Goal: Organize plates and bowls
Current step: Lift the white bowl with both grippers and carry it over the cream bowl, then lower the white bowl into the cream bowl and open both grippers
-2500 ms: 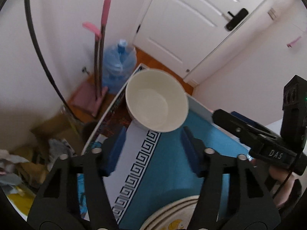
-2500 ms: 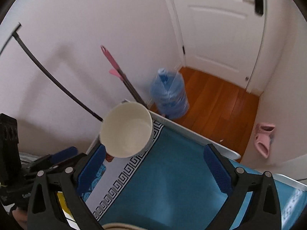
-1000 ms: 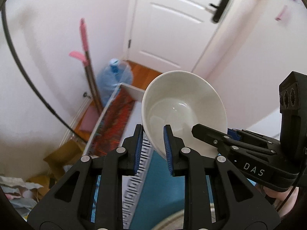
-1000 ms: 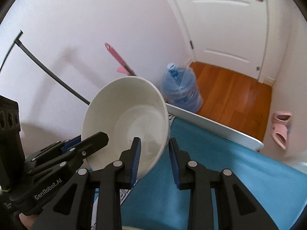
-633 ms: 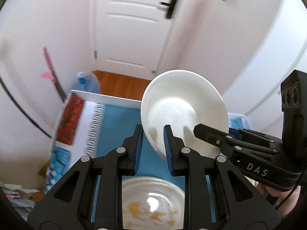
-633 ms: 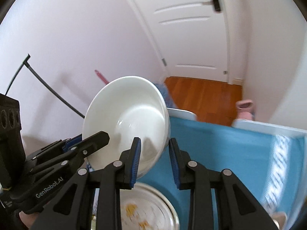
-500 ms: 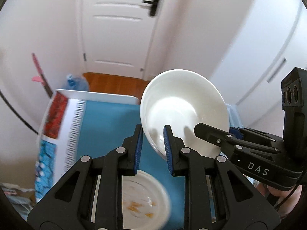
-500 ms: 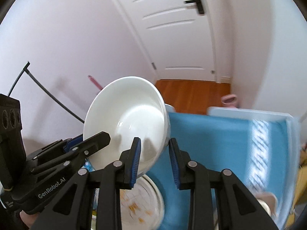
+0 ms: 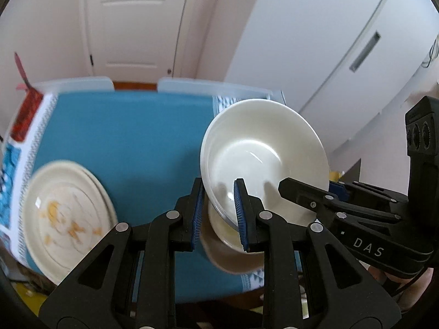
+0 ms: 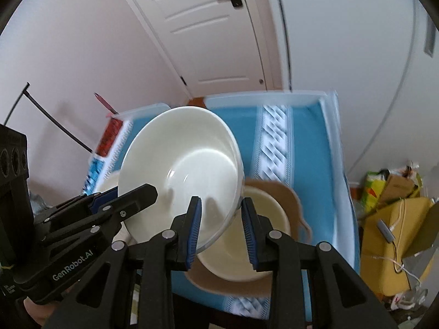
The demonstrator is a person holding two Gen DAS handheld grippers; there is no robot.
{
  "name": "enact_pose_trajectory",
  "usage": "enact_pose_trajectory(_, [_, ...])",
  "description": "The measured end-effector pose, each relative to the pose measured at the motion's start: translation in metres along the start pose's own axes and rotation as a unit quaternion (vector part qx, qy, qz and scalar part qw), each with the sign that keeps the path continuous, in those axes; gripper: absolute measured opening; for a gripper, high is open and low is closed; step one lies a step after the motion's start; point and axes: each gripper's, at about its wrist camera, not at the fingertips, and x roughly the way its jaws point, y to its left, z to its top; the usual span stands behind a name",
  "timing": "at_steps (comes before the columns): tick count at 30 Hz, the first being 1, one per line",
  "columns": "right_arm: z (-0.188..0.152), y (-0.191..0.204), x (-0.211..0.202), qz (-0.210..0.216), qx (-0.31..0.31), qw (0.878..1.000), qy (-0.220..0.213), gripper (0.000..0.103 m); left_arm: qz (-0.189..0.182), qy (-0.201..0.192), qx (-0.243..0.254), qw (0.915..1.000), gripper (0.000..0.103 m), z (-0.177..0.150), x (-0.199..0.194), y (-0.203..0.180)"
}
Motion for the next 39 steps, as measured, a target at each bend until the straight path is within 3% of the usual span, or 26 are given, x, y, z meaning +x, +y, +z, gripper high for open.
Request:
enact_pose_trajectory(13, [-0.038,-0.042,0.033,-0.011,0.001,0.999,0.035,0.027,0.042,0.047,0.022,0.9978,0.019,-0.038,0.050,-0.020])
enact_pose_trajectory(25, [-0.039,-0.037,0.035,-0.029,-0.044,0.998,0.029,0.027,0.101,0.051,0.058,0.9920,0.019,-0.035,0.055,-0.028])
enact_pose_trajectory(39, [-0.040,-0.032,0.036,-0.038,-0.054,0.997,0.029,0.027,0.127,0.054,0.079,0.9873,0.019,-0.030,0.059,-0.031])
